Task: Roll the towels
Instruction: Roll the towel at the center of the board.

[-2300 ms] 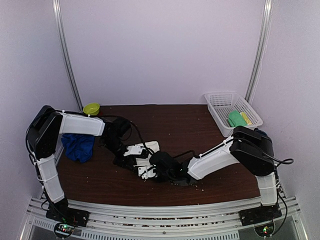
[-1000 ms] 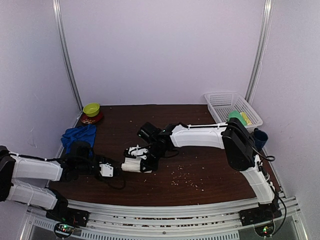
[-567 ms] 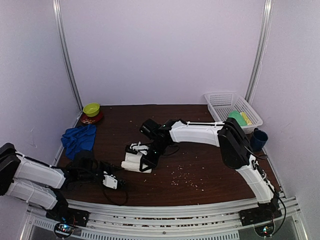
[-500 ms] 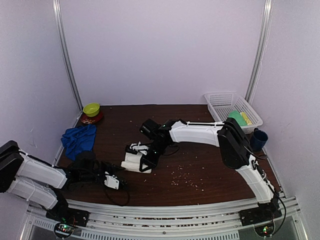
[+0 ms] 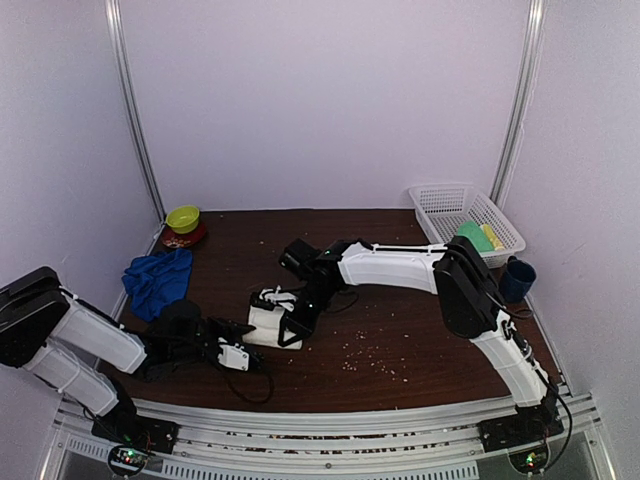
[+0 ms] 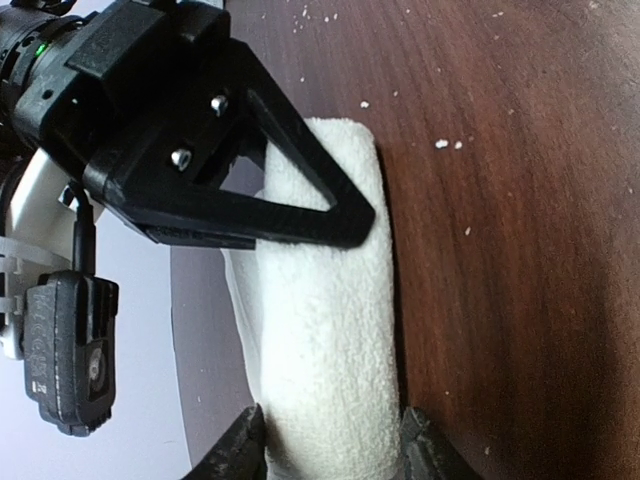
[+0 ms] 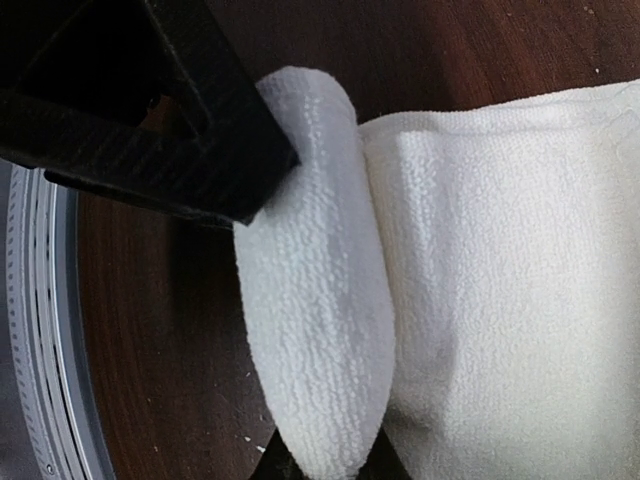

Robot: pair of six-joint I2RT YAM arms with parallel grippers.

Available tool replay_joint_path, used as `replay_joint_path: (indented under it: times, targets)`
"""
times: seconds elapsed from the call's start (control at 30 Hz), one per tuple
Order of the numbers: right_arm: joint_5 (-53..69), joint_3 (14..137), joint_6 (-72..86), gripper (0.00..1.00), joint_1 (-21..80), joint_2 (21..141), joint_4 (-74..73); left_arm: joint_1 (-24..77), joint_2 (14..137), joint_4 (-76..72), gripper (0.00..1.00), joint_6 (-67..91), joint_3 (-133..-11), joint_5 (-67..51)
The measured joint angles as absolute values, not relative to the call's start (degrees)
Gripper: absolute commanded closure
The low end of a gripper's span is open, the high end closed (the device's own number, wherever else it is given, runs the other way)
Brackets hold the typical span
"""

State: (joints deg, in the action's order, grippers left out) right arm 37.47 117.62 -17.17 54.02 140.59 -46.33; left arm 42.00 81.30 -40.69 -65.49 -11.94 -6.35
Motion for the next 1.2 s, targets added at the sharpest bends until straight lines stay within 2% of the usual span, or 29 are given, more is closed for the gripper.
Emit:
replay_joint_path:
  times: [0.53,0.67,0.87,1.0,1.2]
  targets:
    - [38.1,117.8,-17.5,0.88,54.0,140.8,-47.0,42.1,86.4,-39.1,0.57,-65.5,-15.1,-4.4]
    - [38.2,117.8,-17.6,0.86,54.0,140.8,-47.2,42.1,87.8,-39.0,0.67,-65.5,-16.0,-3.3]
    - [38.3,117.8,-17.8,0.83,54.0,140.8,-47.2,42.3,88.5,-37.2,0.98,-65.0,-17.2,-2.5]
    - [38.6,117.8,-17.9,0.76,53.9,140.8,-47.2,42.3,88.5,-34.0,1.00,-65.1,-18.8,-2.2]
    - [38.8,116.0,-18.1,0.58,53.0,139.7,-46.3,42.3,87.3,-23.9,1.00,-64.8,-23.3,-3.1]
